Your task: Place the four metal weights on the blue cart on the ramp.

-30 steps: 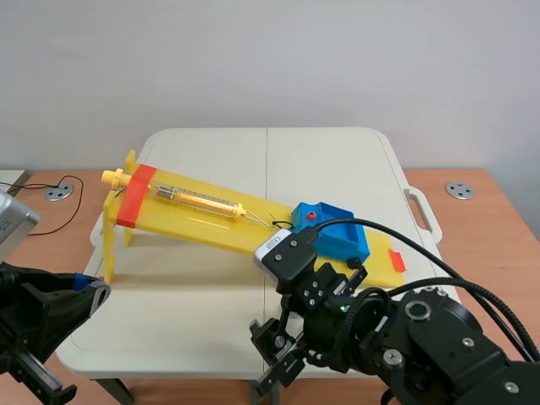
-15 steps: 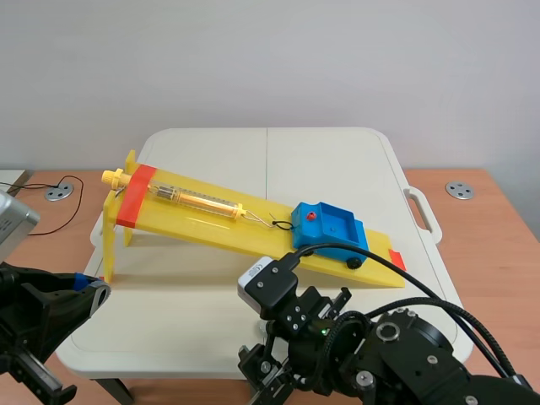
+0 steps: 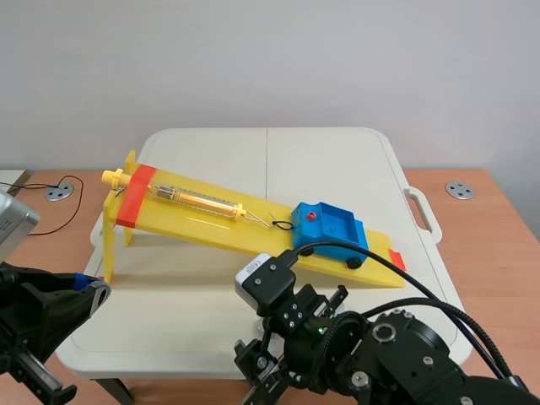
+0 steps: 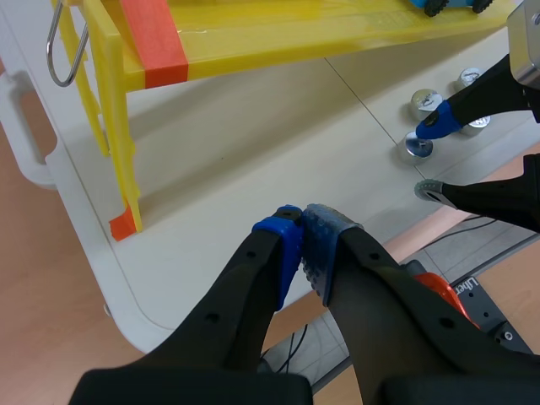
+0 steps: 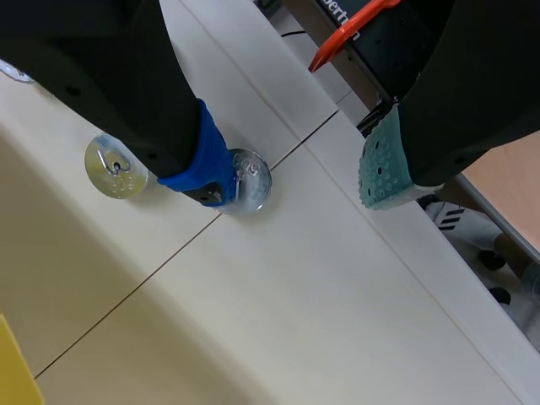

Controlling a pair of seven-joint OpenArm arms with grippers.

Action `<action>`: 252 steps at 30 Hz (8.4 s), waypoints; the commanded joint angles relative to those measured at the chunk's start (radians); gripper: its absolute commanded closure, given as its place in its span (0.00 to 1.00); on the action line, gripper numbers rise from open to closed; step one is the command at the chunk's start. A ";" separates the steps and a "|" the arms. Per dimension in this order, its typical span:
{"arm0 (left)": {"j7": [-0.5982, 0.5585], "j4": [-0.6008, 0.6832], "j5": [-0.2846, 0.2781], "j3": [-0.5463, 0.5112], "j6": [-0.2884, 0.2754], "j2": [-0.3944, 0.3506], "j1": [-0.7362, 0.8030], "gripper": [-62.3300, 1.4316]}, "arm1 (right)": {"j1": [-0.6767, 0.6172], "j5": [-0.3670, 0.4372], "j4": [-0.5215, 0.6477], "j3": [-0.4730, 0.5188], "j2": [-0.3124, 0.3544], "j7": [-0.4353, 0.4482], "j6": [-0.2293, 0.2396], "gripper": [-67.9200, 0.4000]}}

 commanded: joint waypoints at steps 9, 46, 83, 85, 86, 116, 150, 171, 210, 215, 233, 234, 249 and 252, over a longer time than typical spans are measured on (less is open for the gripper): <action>-0.096 0.073 -0.078 -0.018 -0.018 0.008 -0.003 0.92 | 0.128 0.014 -0.019 -0.019 -0.025 0.163 -0.048 0.52; -0.090 0.073 -0.077 -0.018 -0.018 0.008 -0.008 0.92 | -0.028 0.229 0.332 0.136 0.118 0.011 -0.027 0.98; -0.081 0.073 -0.077 -0.018 -0.018 0.008 -0.008 0.92 | 0.244 0.616 0.233 0.564 -0.073 -0.128 0.048 0.98; -0.081 0.073 -0.077 -0.018 -0.018 0.008 -0.008 0.92 | 0.274 0.611 0.194 0.555 -0.080 -0.127 0.051 0.98; -0.081 0.073 -0.077 -0.018 -0.018 0.008 -0.008 0.92 | 0.285 0.606 0.179 0.551 -0.085 -0.127 0.050 0.98; -0.081 0.073 -0.077 -0.018 -0.018 0.008 -0.008 0.92 | 0.360 0.501 0.034 0.544 -0.141 -0.030 -0.033 0.97; -0.081 0.073 -0.077 -0.018 -0.018 0.007 -0.008 0.92 | -0.031 0.573 0.566 0.590 0.218 -0.178 0.135 0.64; -0.081 0.073 -0.077 -0.018 -0.018 0.008 -0.008 0.92 | -0.150 0.372 0.497 0.395 0.258 -0.100 0.124 0.63; -0.081 0.073 -0.077 -0.018 -0.018 0.008 -0.008 0.92 | 0.034 0.131 0.088 0.118 0.063 0.053 -0.071 0.66; -0.081 0.073 -0.077 -0.018 -0.018 0.008 -0.008 0.92 | 0.039 0.131 0.073 0.119 0.064 0.037 -0.091 0.76; -0.081 0.073 -0.077 -0.018 -0.018 0.008 -0.008 0.92 | 0.004 0.212 0.201 0.137 0.145 -0.054 -0.100 0.98; -0.081 0.073 -0.077 -0.018 -0.018 0.008 -0.008 0.92 | -0.011 0.228 0.234 0.149 0.157 -0.064 -0.092 0.98; -0.081 0.073 -0.077 -0.018 -0.018 0.008 -0.008 0.92 | -0.209 0.622 0.593 0.496 0.200 -0.221 0.026 0.98; -0.081 0.073 -0.077 -0.018 -0.018 0.008 -0.008 0.92 | -0.214 0.703 0.619 0.583 0.200 -0.271 0.060 0.98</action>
